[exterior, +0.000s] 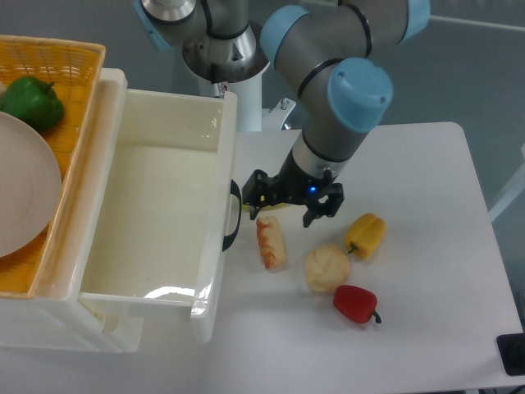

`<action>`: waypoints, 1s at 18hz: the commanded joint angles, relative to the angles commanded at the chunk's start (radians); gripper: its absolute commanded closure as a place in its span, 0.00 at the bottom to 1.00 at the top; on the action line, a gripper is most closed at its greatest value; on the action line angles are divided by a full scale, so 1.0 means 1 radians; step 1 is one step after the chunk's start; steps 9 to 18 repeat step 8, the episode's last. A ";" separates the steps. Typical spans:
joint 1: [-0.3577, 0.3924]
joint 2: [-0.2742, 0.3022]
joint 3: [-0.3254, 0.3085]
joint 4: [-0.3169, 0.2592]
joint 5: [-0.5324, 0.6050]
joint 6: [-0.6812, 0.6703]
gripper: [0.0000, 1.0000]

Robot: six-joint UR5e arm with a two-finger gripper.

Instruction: Slide the top white drawer open

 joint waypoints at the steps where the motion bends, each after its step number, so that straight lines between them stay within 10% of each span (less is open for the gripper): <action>1: 0.000 0.000 0.005 0.003 0.034 0.038 0.00; 18: 0.037 -0.025 -0.017 0.002 0.137 0.192 0.00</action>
